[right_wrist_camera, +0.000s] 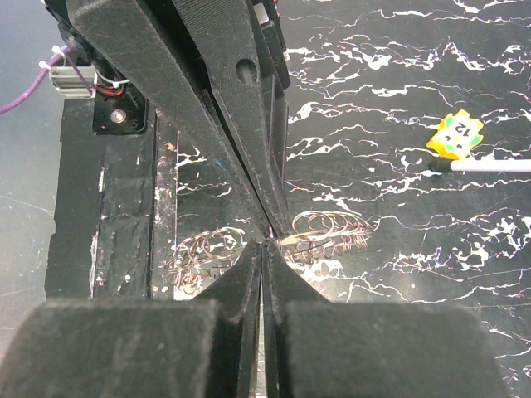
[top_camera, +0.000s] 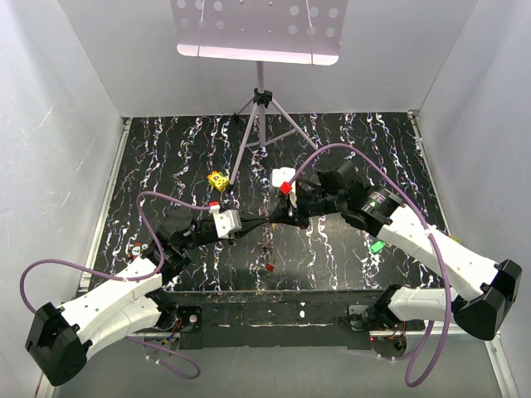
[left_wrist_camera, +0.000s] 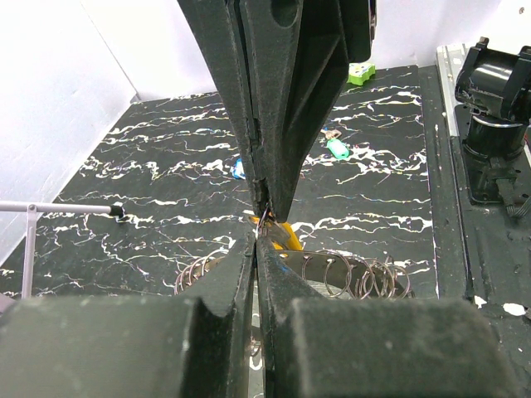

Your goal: Put the keys on the keyring

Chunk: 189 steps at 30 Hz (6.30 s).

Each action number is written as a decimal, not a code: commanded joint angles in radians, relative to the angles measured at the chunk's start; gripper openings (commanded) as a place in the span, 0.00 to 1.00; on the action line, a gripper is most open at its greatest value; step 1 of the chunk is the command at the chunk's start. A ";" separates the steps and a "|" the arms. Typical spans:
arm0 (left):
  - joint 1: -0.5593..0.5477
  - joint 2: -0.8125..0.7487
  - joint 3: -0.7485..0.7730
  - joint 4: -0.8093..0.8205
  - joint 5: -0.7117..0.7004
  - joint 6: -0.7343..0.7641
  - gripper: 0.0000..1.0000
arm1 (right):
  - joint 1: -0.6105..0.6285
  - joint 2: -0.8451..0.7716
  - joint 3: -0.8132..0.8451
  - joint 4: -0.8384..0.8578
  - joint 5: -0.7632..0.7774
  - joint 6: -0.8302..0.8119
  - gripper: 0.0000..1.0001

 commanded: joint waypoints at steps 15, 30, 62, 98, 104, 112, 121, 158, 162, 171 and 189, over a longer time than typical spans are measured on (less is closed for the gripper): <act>-0.009 -0.018 0.029 0.081 0.029 -0.004 0.00 | 0.004 0.020 0.045 0.007 -0.038 -0.019 0.01; -0.008 -0.015 0.030 0.078 0.015 -0.008 0.00 | 0.004 0.013 0.040 -0.021 -0.050 -0.054 0.01; 0.000 -0.010 0.033 0.089 -0.083 -0.054 0.00 | 0.004 -0.018 0.019 -0.093 -0.058 -0.106 0.01; 0.006 0.070 -0.016 0.353 -0.229 -0.375 0.00 | 0.018 -0.127 -0.067 -0.001 -0.061 -0.046 0.36; 0.006 0.061 0.000 0.325 -0.161 -0.334 0.00 | -0.045 -0.204 -0.063 -0.018 -0.156 -0.034 0.54; 0.006 0.059 0.012 0.351 0.035 -0.307 0.00 | -0.171 -0.237 -0.128 0.106 -0.281 -0.003 0.62; 0.006 0.071 0.027 0.380 0.104 -0.366 0.00 | -0.174 -0.217 -0.217 0.273 -0.340 0.047 0.54; 0.004 0.096 -0.005 0.483 0.072 -0.459 0.00 | -0.175 -0.188 -0.280 0.484 -0.308 0.297 0.20; 0.004 0.093 -0.006 0.477 0.066 -0.461 0.00 | -0.172 -0.184 -0.273 0.491 -0.302 0.310 0.20; 0.004 0.097 -0.016 0.462 0.040 -0.464 0.00 | -0.172 -0.178 -0.260 0.504 -0.297 0.327 0.24; 0.006 0.117 -0.022 0.432 0.049 -0.528 0.04 | -0.174 -0.190 -0.221 0.381 -0.329 0.262 0.01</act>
